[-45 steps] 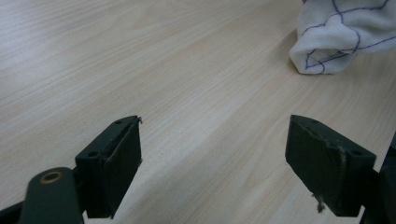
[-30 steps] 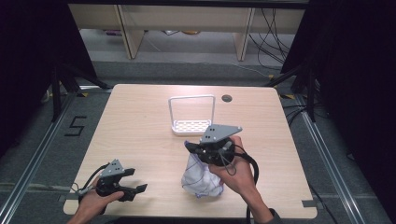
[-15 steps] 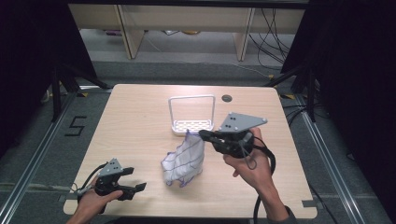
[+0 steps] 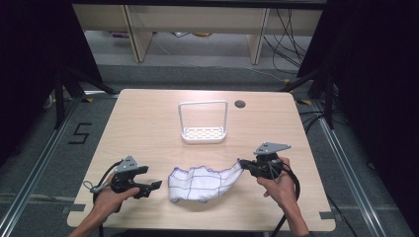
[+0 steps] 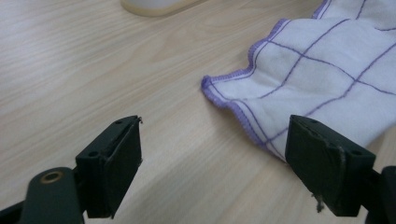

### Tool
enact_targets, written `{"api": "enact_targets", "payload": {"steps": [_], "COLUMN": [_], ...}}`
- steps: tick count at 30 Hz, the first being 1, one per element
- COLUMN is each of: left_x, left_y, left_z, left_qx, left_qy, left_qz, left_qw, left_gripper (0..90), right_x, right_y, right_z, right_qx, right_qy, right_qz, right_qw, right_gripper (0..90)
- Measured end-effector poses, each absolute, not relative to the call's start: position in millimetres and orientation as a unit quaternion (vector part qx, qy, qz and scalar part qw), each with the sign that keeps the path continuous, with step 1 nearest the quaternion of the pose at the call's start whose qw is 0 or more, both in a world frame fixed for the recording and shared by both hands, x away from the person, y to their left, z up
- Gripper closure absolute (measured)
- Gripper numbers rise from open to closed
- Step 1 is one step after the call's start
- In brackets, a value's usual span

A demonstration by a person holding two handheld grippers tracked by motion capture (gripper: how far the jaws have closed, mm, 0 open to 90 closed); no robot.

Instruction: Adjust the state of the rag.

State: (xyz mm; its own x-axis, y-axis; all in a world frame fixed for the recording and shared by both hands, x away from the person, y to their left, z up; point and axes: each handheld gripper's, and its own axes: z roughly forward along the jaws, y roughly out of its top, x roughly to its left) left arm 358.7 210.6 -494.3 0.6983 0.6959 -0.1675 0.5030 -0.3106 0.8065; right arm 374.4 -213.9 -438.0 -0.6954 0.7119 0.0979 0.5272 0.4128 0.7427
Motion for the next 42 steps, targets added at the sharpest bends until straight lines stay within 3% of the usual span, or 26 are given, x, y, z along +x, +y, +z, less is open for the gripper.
{"api": "enact_targets", "payload": {"steps": [5, 15, 21, 25, 27, 29, 35, 42], "left_x": [378, 397, 402, 401, 400, 400, 399, 398], "left_y": [193, 167, 154, 153, 152, 153, 156, 156], "left_z": [-491, -501, -510, -511, -512, -512, -513, -512], "left_qx": [0.815, 0.859, 0.883, 0.885, 0.881, 0.883, 0.877, 0.872], "left_qy": [0.356, 0.304, 0.278, 0.269, 0.275, 0.270, 0.275, 0.283], "left_qz": [0.099, 0.105, 0.123, 0.113, 0.104, 0.100, 0.094, 0.093], "left_qw": [0.446, 0.399, 0.359, 0.362, 0.370, 0.371, 0.383, 0.388], "left_gripper": [24.5, 49.9, 58.1, 69.4, 77.4, 83.0, 86.6, 86.7], "right_x": [375, 377, 378, 376, 378, 377, 379, 385], "right_y": [-217, -218, -218, -219, -218, -219, -220, -220], "right_z": [-443, -457, -460, -459, -466, -463, -472, -481], "right_qx": [0.381, 0.382, 0.381, 0.387, 0.385, 0.394, 0.405, 0.430], "right_qy": [0.834, 0.838, 0.835, 0.838, 0.828, 0.837, 0.841, 0.836], "right_qz": [0.382, 0.372, 0.378, 0.368, 0.387, 0.364, 0.344, 0.318], "right_qw": [0.117, 0.113, 0.122, 0.111, 0.129, 0.109, 0.107, 0.124], "right_gripper": [90.0, 90.0, 90.0, 90.0, 90.0, 89.9, 88.2, 72.0]}}
